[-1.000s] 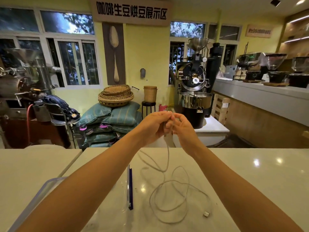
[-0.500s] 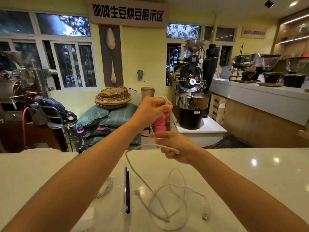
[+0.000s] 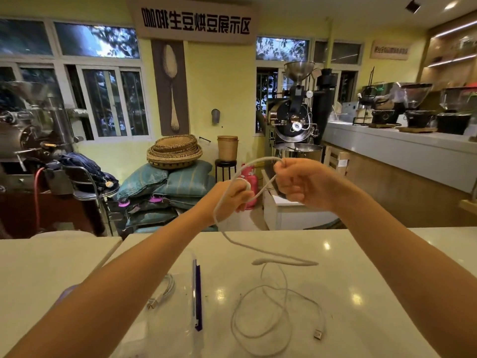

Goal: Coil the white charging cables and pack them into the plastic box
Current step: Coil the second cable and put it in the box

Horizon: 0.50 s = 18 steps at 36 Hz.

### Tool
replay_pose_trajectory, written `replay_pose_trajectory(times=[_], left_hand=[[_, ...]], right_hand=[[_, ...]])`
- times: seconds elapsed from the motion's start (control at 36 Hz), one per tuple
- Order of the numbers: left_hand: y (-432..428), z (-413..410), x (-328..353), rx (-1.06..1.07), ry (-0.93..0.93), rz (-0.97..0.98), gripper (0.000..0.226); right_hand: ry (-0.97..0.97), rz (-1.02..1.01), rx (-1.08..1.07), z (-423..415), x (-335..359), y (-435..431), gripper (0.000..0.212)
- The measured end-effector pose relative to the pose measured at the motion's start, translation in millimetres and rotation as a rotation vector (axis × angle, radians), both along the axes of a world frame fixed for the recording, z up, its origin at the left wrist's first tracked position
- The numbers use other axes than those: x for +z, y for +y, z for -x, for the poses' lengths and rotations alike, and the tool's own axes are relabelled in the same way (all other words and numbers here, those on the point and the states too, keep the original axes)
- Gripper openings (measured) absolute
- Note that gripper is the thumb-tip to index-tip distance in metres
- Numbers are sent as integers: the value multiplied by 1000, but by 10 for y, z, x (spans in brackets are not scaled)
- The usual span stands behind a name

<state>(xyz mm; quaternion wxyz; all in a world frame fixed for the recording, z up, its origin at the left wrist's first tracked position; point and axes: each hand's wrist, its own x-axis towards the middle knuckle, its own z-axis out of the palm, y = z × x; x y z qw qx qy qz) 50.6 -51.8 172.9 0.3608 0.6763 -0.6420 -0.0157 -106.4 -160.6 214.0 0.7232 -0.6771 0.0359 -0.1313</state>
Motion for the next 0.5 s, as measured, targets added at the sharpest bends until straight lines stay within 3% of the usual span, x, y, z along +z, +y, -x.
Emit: replay_pose_trajectory(times=[0.14,0.33,0.5], left_hand=[[77,176,-67,-153,326,-140,33],[204,257,13,-388,554,-222,30],[210,325,108,-505,749,-257,30]], right_hand=[[22,61,-166,-9,72,-107,28],[-44,-311,-169,-106,4,-181,29],[-175,-464,-314,-266,-206,-141,14]])
